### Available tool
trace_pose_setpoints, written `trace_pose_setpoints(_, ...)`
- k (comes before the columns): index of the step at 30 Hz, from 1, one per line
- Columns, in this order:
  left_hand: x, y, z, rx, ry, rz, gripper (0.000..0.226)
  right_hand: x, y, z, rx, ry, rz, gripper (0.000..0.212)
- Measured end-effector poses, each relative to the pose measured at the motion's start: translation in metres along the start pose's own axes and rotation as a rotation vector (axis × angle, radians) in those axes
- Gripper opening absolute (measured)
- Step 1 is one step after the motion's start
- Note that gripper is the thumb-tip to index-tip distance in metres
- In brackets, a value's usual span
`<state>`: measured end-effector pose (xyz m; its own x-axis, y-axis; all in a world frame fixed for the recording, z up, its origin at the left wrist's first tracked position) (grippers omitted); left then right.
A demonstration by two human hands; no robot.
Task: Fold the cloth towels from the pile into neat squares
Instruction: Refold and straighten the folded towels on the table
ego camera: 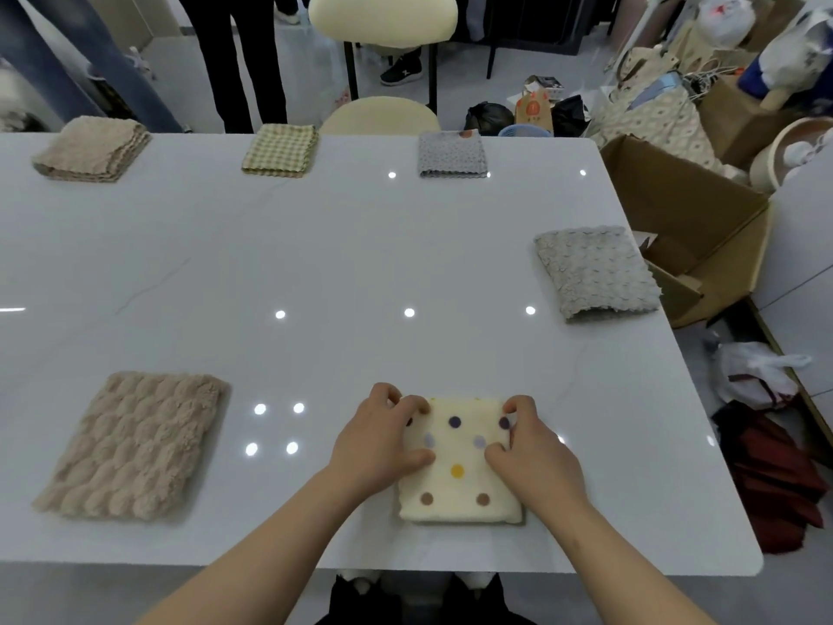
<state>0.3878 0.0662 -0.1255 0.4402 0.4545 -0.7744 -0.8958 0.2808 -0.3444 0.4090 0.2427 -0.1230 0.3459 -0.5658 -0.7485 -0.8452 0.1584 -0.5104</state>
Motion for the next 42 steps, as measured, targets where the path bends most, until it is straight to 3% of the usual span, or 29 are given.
trace_pose_setpoints(14, -0.004, 0.001, 0.005, -0.046, 0.139, 0.105, 0.043, -0.001, 0.004, 0.002, -0.147, 0.062, -0.009, 0.049)
trace_pose_setpoints(19, -0.012, 0.005, 0.037, 0.058, 0.309, 0.280, 0.035, -0.025, 0.013, 0.006, -0.215, -0.011, 0.082, 0.040)
trace_pose_setpoints(22, 0.001, 0.018, 0.057, 0.032, 0.271, 0.223, 0.039, -0.044, 0.024, 0.012, -0.310, -0.208, 0.180, 0.036)
trace_pose_setpoints(26, 0.011, 0.036, 0.083, 0.038, 0.268, 0.226, 0.040, -0.063, 0.036, 0.027, -0.360, -0.320, 0.163, 0.038)
trace_pose_setpoints(35, 0.032, 0.079, 0.124, 0.112, 0.354, 0.143, 0.039, -0.092, 0.054, 0.062, -0.332, -0.429, 0.124, 0.035)
trace_pose_setpoints(42, 0.041, 0.096, 0.143, 0.037, 0.390, 0.217, 0.037, -0.115, 0.086, 0.080, -0.474, -0.413, 0.138, 0.035)
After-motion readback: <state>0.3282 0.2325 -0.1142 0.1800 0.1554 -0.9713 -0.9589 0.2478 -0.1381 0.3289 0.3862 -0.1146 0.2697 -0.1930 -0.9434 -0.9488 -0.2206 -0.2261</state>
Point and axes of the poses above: each hand's wrist, its own y-axis towards the middle knuckle, its own x-axis out of the palm, z = x × y, the point moved 7 cm from there along y, towards the middle knuckle, and after that the axes turned 4 degrees about x, right-handed, at the moved point
